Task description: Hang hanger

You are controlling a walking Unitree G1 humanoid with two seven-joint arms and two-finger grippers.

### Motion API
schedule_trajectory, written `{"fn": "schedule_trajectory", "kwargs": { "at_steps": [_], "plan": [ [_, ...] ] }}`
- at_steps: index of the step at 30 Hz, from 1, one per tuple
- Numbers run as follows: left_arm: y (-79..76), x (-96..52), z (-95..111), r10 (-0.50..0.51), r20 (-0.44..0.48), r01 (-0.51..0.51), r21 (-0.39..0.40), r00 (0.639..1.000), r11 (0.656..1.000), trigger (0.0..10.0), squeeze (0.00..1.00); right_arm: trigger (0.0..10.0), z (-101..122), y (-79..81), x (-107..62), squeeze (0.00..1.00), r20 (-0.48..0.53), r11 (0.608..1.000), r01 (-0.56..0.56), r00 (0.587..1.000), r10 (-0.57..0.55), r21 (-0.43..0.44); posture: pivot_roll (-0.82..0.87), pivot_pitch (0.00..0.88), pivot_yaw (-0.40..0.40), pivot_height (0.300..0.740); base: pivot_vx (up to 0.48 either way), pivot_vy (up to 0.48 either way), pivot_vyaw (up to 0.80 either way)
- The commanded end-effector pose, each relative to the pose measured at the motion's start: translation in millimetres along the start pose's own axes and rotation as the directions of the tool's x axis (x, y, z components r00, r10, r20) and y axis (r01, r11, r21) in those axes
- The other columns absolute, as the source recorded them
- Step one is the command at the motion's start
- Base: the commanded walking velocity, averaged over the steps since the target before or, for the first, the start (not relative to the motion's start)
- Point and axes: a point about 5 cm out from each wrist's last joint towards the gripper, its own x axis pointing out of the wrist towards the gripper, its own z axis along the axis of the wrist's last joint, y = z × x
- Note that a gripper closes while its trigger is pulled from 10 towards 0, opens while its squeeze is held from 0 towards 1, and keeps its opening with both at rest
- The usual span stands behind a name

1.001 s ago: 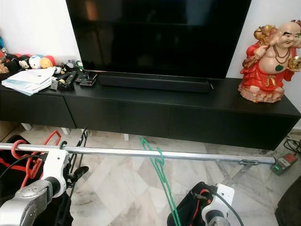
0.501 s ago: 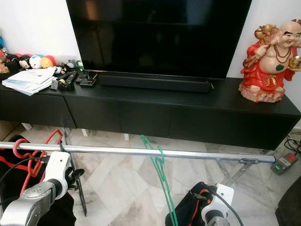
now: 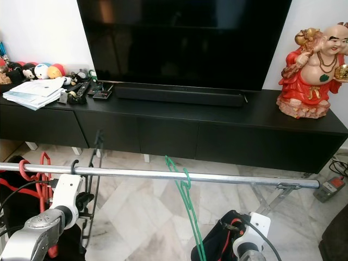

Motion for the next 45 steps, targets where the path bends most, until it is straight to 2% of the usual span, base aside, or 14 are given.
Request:
{"fn": "schedule_trajectory", "kwargs": {
  "at_steps": [1, 5, 7, 8, 11, 12, 17, 18, 19, 25, 26, 33, 34, 45],
  "plan": [
    [-0.5, 0.8, 5.1, -0.002, 0.02, 0.002, 0.018, 1.0, 1.0, 0.0, 0.0, 10.0, -1.9, 1.0, -0.3, 0.0, -0.01, 1.0, -0.003, 1.0, 0.003, -0.005, 0.07, 0.0, 0.044, 0.74, 0.0, 0.0, 0.0],
    [-0.1, 0.5, 5.9, 0.003, 0.03, -0.003, 0.018, 1.0, 1.0, 1.4, 0.0, 10.0, -1.9, 1.0, -0.3, 0.0, -0.01, 1.0, -0.003, 1.0, 0.003, -0.005, 0.07, 0.0, 0.046, 0.74, 0.0, 0.0, 0.0],
    [0.0, 0.4, 5.9, 0.004, 0.031, -0.004, 0.019, 1.0, 1.0, 5.3, 0.0, 10.0, -2.0, 0.9, -0.3, 0.0, -0.011, 1.0, -0.002, 1.0, 0.002, -0.005, 0.07, 0.0, 0.045, 0.74, 0.0, 0.0, 0.0],
    [-0.2, 0.4, 6.1, 0.003, 0.037, -0.003, 0.017, 0.999, 1.0, 10.0, 0.0, 10.0, -2.3, 1.0, -0.4, 0.0, -0.012, 1.0, -0.002, 1.0, 0.002, -0.005, 0.07, 0.0, 0.043, 0.74, 0.0, 0.0, 0.0],
    [0.0, 0.4, 6.2, 0.006, 0.042, -0.007, 0.016, 0.999, 1.0, 10.0, 0.0, 10.0, -2.4, 1.1, -0.4, 0.0, -0.013, 1.0, -0.003, 1.0, 0.003, -0.005, 0.07, 0.0, 0.043, 0.74, 0.0, 0.0, 0.0],
    [-0.1, 0.4, 6.6, 0.009, 0.051, -0.009, 0.011, 0.999, 1.0, 10.0, 1.0, 10.0, -2.3, 1.0, -0.4, 0.0, -0.013, 1.0, -0.003, 1.0, 0.002, -0.005, 0.07, 0.0, 0.044, 0.74, 0.0, 0.0, 0.0],
    [0.1, 1.0, 7.9, 0.016, 0.058, -0.017, 0.016, 0.998, 1.0, 10.0, 1.0, 10.0, -2.0, 0.8, -0.3, 0.0, -0.012, 1.0, -0.002, 1.0, 0.002, -0.007, 0.07, 0.0, 0.043, 0.74, 0.0, 0.0, 0.0],
    [0.1, 1.2, 8.3, 0.017, 0.059, -0.018, 0.022, 0.998, 1.0, 10.0, 0.78, 10.0, -1.9, 0.6, -0.3, 0.0, -0.012, 1.0, -0.002, 1.0, 0.002, -0.006, 0.07, 0.0, 0.043, 0.74, 0.0, 0.0, 0.0],
    [0.1, 1.5, 9.1, 0.016, 0.059, -0.018, 0.036, 0.998, 0.999, 10.0, 0.0, 10.0, -1.8, 0.5, -0.3, 0.0, -0.012, 1.0, -0.001, 1.0, 0.001, -0.006, 0.07, 0.0, 0.042, 0.74, 0.0, 0.0, 0.0],
    [-0.1, 2.7, 8.9, 0.023, 0.061, -0.024, 0.027, 0.998, 0.999, 10.0, 0.0, 10.0, -2.2, 1.0, -0.3, 0.0, -0.013, 1.0, -0.004, 1.0, 0.004, -0.006, 0.07, 0.0, 0.044, 0.74, 0.0, 0.0, 0.0],
    [-0.3, 2.9, 8.7, 0.021, 0.061, -0.023, 0.026, 0.998, 0.999, 10.0, 1.0, 10.0, -2.2, 0.9, -0.3, 0.0, -0.013, 1.0, -0.004, 1.0, 0.004, -0.006, 0.07, 0.0, 0.043, 0.74, 0.0, 0.0, 0.0],
    [-1.1, 4.4, 7.1, 0.026, 0.056, -0.028, 0.024, 0.998, 0.999, 10.0, 0.8, 10.0, -2.1, 0.5, -0.4, 0.0, -0.014, 1.0, -0.002, 1.0, 0.002, -0.007, 0.07, 0.0, 0.04, 0.74, 0.0, 0.0, 0.0],
    [-1.1, 4.7, 7.1, 0.029, 0.057, -0.031, 0.024, 0.998, 0.999, 10.0, 0.0, 10.0, -2.1, 0.5, -0.3, 0.0, -0.015, 1.0, -0.002, 1.0, 0.002, -0.007, 0.07, 0.0, 0.04, 0.74, 0.0, 0.0, 0.0],
    [-3.3, 12.8, 1.7, 0.073, 0.049, -0.073, -0.008, 0.996, 0.997, 10.0, 0.0, 10.0, -1.3, 1.7, 0.6, 0.0, -0.013, 1.0, -0.004, 1.0, 0.004, -0.005, 0.06, 0.0, 0.043, 0.74, 0.0, 0.0, 0.0]
  ]
}}
